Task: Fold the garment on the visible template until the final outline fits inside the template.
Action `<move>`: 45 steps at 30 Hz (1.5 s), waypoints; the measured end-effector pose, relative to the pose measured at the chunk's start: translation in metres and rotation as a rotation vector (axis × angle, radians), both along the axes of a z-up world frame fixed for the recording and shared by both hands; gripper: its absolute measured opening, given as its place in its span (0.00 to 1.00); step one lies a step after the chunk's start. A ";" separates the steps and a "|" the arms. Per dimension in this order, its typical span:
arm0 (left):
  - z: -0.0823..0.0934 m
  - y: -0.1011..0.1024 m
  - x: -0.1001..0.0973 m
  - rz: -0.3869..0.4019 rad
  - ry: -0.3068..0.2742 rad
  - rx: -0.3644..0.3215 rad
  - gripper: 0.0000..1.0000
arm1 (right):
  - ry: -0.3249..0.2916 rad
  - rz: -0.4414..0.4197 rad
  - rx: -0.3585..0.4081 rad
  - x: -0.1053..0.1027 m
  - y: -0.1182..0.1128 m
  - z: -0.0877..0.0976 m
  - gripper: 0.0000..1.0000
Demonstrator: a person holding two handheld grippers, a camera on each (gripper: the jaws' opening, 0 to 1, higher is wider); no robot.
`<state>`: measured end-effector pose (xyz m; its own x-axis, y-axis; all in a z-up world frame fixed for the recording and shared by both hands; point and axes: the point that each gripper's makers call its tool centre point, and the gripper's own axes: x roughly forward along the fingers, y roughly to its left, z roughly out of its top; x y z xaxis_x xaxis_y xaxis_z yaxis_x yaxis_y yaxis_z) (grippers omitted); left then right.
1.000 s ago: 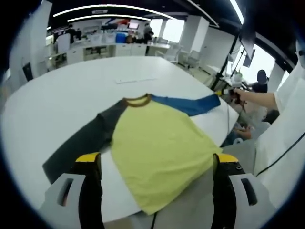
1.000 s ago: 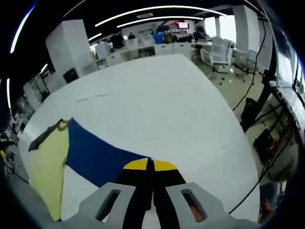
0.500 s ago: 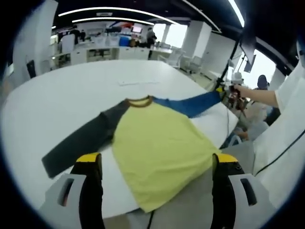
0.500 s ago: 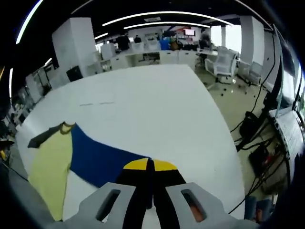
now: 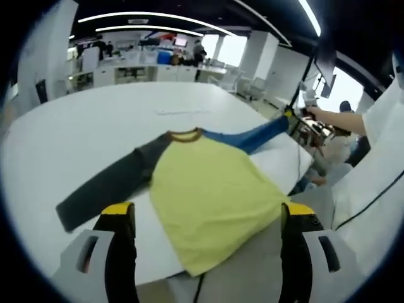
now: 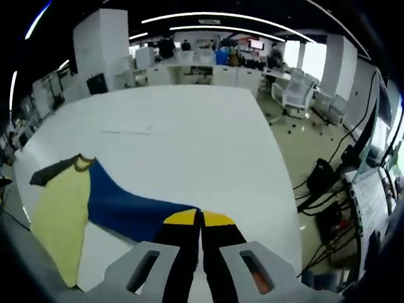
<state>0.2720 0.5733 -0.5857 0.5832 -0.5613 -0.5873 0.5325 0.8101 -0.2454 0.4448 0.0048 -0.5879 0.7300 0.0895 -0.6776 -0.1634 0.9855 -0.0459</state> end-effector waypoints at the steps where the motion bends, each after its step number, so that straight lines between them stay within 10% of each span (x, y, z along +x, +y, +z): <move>1: 0.000 0.001 -0.001 0.000 0.000 0.000 0.92 | 0.002 0.009 -0.008 0.000 0.004 0.002 0.02; 12: 0.002 0.017 -0.013 -0.003 -0.002 -0.010 0.92 | 0.014 0.139 -0.088 -0.011 0.059 0.019 0.02; 19: 0.006 0.028 -0.014 -0.007 -0.017 -0.016 0.92 | -0.036 0.220 -0.029 0.025 0.071 0.042 0.02; 29: 0.008 0.040 -0.016 -0.013 -0.029 -0.030 0.91 | -0.097 0.413 0.033 0.030 0.156 0.092 0.02; 45: 0.010 0.038 -0.018 -0.037 -0.046 -0.055 0.92 | -0.061 0.607 0.107 0.017 0.277 0.105 0.02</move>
